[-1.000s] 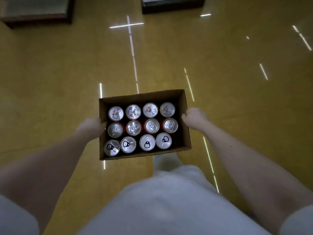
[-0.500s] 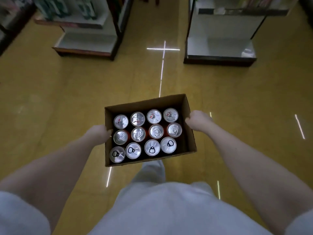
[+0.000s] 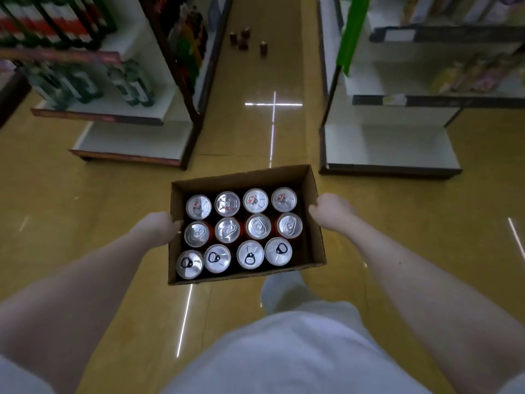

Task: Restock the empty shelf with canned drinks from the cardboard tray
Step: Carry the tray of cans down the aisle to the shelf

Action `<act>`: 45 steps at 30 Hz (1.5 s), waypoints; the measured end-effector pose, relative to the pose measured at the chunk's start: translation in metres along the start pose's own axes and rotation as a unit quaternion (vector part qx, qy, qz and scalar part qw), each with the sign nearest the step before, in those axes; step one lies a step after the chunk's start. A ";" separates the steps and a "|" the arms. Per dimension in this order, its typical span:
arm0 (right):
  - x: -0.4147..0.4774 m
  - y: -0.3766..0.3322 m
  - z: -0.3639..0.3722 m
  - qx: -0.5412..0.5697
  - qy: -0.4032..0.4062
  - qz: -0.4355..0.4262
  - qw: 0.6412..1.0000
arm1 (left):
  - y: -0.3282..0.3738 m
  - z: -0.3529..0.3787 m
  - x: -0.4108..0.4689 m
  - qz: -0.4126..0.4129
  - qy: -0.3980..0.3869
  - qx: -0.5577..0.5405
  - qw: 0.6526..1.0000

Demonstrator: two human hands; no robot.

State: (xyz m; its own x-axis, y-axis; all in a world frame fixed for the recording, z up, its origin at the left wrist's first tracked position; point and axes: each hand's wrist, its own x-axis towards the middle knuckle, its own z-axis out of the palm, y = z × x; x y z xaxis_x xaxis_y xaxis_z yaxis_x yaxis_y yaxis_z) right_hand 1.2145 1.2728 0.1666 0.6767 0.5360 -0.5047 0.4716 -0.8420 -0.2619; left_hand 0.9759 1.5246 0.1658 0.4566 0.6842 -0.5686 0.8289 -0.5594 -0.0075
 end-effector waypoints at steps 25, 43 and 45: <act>0.695 -0.214 -0.380 0.036 0.009 0.072 0.997 | 0.182 -0.505 0.692 0.056 -0.008 0.054 0.997; 1.205 -0.239 -0.679 0.014 0.041 0.092 0.995 | 0.431 -0.820 1.143 0.083 -0.006 0.094 0.992; 1.257 -0.239 -0.707 0.005 0.043 0.108 0.993 | 0.459 -0.849 1.197 0.095 -0.002 0.098 0.991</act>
State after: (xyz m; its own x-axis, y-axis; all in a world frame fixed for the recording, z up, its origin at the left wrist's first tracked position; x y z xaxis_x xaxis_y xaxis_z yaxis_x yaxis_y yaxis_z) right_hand 2.3519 2.1902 0.1761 0.8072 0.3449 -0.4790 0.3037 -0.9386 -0.1639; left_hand 2.1773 2.4842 0.1801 0.5972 0.5559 -0.5782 0.6491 -0.7585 -0.0588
